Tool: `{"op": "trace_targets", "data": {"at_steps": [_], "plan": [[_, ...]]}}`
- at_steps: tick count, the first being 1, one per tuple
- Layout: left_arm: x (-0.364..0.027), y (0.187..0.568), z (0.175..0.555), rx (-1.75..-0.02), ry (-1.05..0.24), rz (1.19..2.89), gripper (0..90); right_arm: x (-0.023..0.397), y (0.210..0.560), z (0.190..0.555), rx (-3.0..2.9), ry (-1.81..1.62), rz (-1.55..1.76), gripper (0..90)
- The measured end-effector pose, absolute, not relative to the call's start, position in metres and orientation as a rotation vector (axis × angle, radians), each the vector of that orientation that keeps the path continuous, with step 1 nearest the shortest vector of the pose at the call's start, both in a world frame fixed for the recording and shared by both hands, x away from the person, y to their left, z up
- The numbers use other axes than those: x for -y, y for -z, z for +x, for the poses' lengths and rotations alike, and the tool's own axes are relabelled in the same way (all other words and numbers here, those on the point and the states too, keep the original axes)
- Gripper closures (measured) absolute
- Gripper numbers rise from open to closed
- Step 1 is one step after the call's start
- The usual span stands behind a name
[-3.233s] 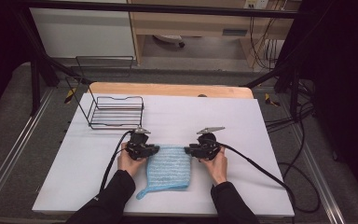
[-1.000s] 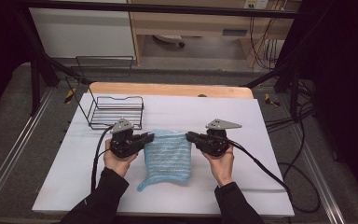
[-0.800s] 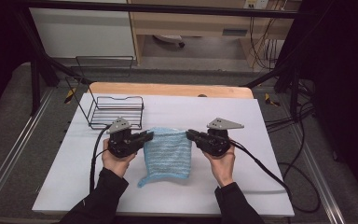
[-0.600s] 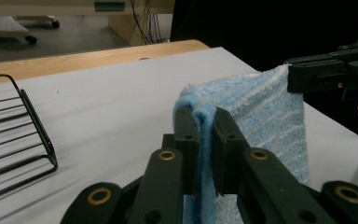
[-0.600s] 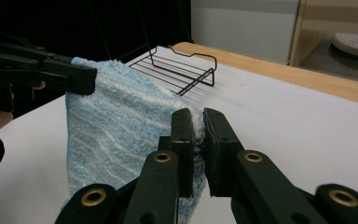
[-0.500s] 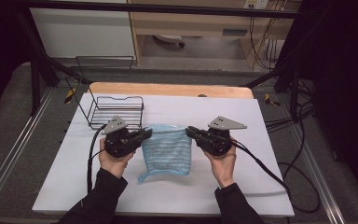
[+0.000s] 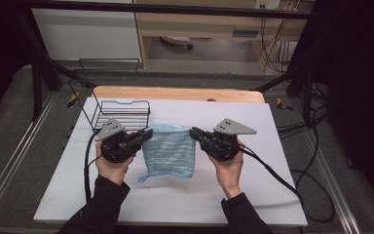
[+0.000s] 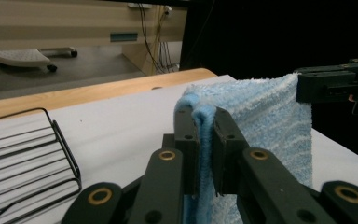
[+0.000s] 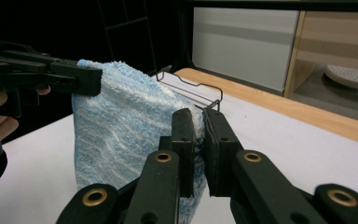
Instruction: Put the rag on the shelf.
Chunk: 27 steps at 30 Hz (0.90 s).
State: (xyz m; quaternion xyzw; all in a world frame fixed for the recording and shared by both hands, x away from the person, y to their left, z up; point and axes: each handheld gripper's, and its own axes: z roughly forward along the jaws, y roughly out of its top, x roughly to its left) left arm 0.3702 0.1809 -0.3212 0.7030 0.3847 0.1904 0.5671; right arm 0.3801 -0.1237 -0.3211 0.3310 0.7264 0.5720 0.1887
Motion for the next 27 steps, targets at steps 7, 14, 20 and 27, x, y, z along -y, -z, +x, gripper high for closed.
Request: {"op": "trace_targets", "data": {"at_steps": [7, 14, 20, 27], "plan": [[-0.190, 0.314, 0.368, -0.903, -0.485, 1.614, 82.5, 0.112, 0.314, 0.381, -1.999, -1.624, 0.898, 84.2], [-0.199, 0.308, 0.367, -0.893, -0.519, 1.578, 82.4, 0.101, 0.307, 0.382, -1.958, -1.651, 0.882, 84.2], [-0.208, 0.301, 0.367, -0.883, -0.562, 1.544, 82.4, 0.088, 0.300, 0.382, -1.902, -1.677, 0.839, 84.3], [-0.217, 0.292, 0.366, -0.864, -0.591, 1.497, 82.4, 0.080, 0.289, 0.381, -1.865, -1.700, 0.808, 84.3]]}}
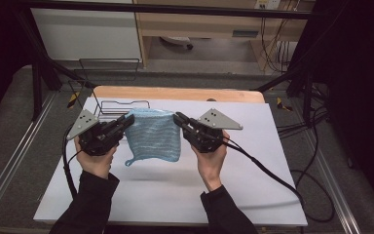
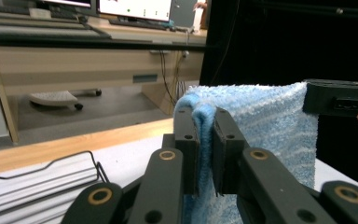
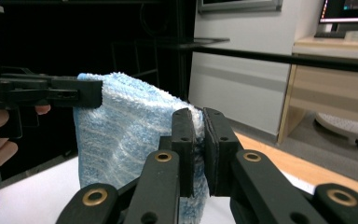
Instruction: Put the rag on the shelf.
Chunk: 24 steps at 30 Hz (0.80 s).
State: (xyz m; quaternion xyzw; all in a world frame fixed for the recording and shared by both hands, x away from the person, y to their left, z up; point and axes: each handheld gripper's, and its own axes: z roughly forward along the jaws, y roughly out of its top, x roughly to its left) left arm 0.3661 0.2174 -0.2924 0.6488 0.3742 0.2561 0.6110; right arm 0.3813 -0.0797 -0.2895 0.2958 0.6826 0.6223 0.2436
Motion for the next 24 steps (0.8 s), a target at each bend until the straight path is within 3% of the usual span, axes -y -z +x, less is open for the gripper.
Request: {"op": "trace_targets", "data": {"at_steps": [24], "plan": [[-0.252, 0.259, 0.374, -0.867, -0.644, 1.358, 82.4, 0.040, 0.258, 0.394, -1.782, -1.759, 0.745, 84.5]]}}
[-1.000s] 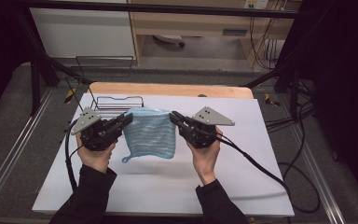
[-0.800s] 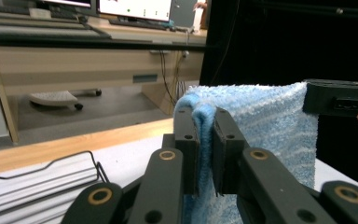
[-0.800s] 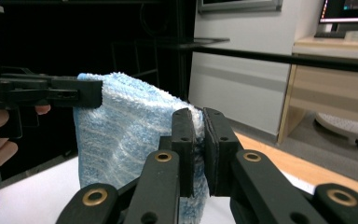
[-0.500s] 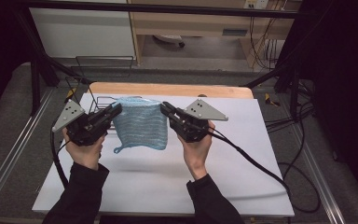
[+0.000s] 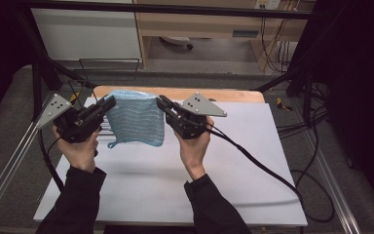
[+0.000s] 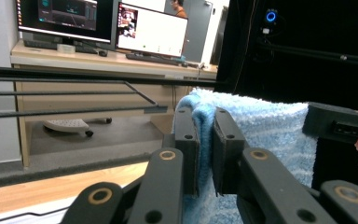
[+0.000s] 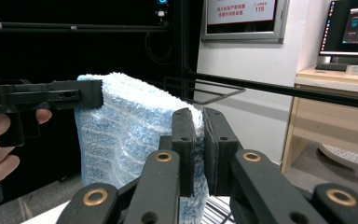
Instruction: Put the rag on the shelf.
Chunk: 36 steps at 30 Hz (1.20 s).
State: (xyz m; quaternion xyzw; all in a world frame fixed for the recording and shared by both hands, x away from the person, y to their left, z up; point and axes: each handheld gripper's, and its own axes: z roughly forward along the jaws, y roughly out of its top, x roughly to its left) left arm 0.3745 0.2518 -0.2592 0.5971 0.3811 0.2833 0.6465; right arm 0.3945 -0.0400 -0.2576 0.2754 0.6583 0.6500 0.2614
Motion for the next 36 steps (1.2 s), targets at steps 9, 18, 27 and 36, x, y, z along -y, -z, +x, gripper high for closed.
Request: {"op": "trace_targets", "data": {"at_steps": [9, 18, 27, 36], "plan": [[-0.263, 0.244, 0.378, -0.863, -0.669, 1.319, 82.4, 0.027, 0.244, 0.401, -1.761, -1.777, 0.723, 84.5], [-0.273, 0.228, 0.384, -0.864, -0.683, 1.283, 82.4, 0.014, 0.226, 0.410, -1.737, -1.784, 0.701, 84.5], [-0.285, 0.211, 0.391, -0.868, -0.708, 1.259, 82.4, -0.001, 0.212, 0.419, -1.716, -1.807, 0.690, 84.4], [-0.298, 0.196, 0.401, -0.877, -0.721, 1.232, 82.5, -0.018, 0.197, 0.432, -1.697, -1.792, 0.666, 84.4]]}}
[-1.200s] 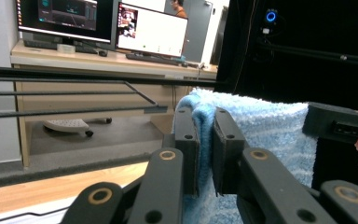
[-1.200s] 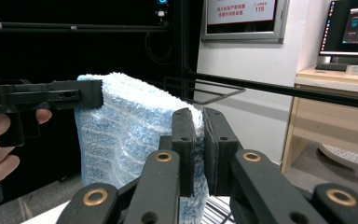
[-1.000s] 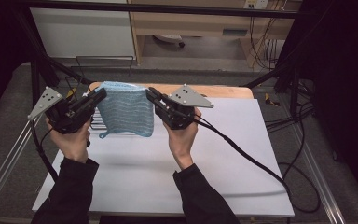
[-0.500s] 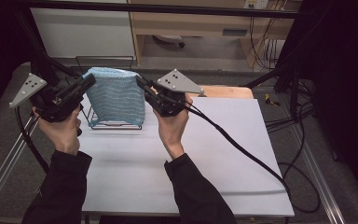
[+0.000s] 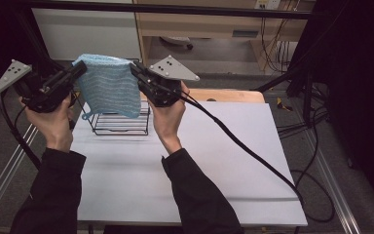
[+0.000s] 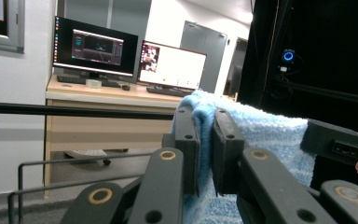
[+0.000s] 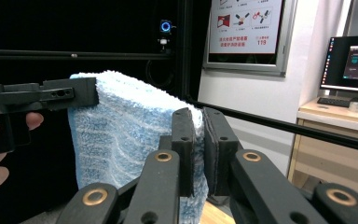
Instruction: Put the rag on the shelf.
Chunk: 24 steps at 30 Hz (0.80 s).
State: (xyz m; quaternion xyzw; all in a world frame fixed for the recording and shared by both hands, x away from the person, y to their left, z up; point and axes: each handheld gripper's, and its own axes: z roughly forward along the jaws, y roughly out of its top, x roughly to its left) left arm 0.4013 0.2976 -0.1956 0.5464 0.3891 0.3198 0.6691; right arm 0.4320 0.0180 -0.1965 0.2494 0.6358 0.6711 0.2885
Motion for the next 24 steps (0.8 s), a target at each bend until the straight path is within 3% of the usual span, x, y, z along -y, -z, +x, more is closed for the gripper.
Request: {"op": "trace_targets", "data": {"at_steps": [24], "plan": [[-0.310, 0.168, 0.435, -0.890, -0.735, 1.191, 82.5, -0.037, 0.170, 0.468, -1.656, -1.835, 0.686, 84.4]]}}
